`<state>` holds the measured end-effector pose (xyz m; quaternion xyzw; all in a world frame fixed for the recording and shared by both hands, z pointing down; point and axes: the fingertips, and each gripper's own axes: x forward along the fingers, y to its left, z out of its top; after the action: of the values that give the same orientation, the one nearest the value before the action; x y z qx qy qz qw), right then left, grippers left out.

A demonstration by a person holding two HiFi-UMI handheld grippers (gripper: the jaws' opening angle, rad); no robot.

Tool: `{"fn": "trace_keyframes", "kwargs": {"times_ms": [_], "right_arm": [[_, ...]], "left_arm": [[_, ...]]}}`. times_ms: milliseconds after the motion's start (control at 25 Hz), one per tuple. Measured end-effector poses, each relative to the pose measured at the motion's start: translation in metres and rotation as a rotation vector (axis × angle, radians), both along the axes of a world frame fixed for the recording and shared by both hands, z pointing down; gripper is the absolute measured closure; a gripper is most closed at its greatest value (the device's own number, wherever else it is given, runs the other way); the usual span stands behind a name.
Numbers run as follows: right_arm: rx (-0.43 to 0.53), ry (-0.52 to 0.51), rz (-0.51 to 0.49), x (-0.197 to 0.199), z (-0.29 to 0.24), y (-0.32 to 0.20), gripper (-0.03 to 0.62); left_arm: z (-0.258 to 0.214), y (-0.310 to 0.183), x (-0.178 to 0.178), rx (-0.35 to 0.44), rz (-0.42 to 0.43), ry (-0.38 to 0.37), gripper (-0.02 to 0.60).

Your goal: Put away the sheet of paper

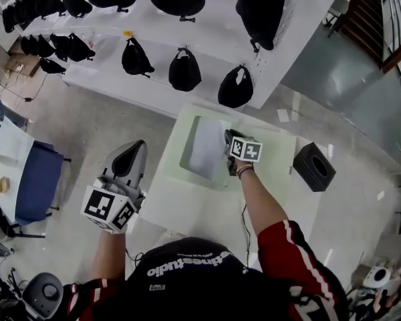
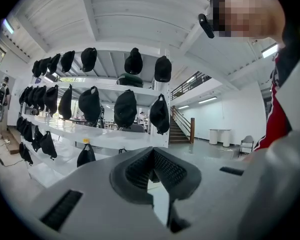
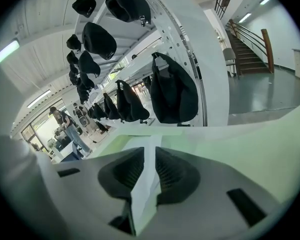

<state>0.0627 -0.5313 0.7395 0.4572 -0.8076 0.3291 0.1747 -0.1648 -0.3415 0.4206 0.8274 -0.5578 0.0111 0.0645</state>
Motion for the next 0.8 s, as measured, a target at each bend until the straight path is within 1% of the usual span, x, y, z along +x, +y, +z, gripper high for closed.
{"fn": "trace_keyframes", "kwargs": {"times_ms": [160,280,520,800], "right_arm": [[-0.009,0.000,-0.006,-0.004,0.006,-0.004,0.526],[-0.021,0.004,-0.008,-0.006,0.013,-0.009,0.530],[-0.077,0.042,-0.016,-0.006,0.037,-0.010,0.528],[-0.048,0.025,0.004,-0.004,0.022,-0.009,0.528]], "left_arm": [[0.005,-0.016,0.008,-0.007,0.027,0.036,0.578],[0.010,-0.025,0.010,-0.018,0.034,0.031,0.578],[0.018,-0.032,0.009,-0.038,0.039,0.027,0.578],[0.023,-0.031,0.002,-0.041,0.038,0.039,0.578]]}}
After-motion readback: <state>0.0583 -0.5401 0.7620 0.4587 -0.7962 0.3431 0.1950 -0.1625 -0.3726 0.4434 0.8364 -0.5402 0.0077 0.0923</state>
